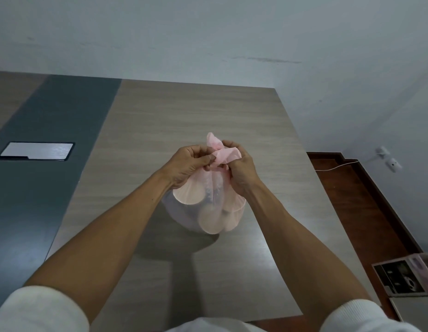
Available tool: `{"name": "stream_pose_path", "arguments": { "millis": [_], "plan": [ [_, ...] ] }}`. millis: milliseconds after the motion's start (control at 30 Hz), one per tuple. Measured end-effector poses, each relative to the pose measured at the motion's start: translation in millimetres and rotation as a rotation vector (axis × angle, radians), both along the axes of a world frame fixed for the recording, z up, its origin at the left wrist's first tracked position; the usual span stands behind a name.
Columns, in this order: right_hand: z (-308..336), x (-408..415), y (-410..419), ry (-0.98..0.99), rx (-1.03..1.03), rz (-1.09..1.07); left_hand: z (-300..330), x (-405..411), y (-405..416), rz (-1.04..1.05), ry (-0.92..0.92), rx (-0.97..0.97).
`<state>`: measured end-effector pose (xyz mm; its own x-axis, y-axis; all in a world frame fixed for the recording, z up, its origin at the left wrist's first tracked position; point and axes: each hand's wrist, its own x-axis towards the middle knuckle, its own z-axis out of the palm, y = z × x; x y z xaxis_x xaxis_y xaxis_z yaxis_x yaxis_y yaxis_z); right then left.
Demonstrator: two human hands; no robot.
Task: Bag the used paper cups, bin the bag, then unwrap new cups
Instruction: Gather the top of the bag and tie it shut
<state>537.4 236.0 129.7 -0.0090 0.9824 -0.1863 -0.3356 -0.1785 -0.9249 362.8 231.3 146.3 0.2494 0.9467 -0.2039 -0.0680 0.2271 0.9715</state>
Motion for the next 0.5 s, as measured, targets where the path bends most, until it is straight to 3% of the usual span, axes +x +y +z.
{"name": "stream_pose_path", "arguments": {
  "millis": [133,233,400,500],
  "plan": [
    [2.4,-0.7,-5.2,-0.075,0.052,0.129,0.9,-6.1,1.0,0.014,-0.116,-0.127],
    [5.6,-1.3,-7.6,-0.124,0.092,0.225,2.8,-6.8,-2.5,-0.005,-0.168,-0.106],
    [9.7,3.4,-8.4,0.002,0.082,0.406,-5.2,-1.2,-6.9,0.183,-0.207,-0.134],
    [-0.8,6.0,-9.6,-0.152,0.034,0.244,-6.1,4.6,-12.2,0.249,-0.183,-0.094]
  ]
}}
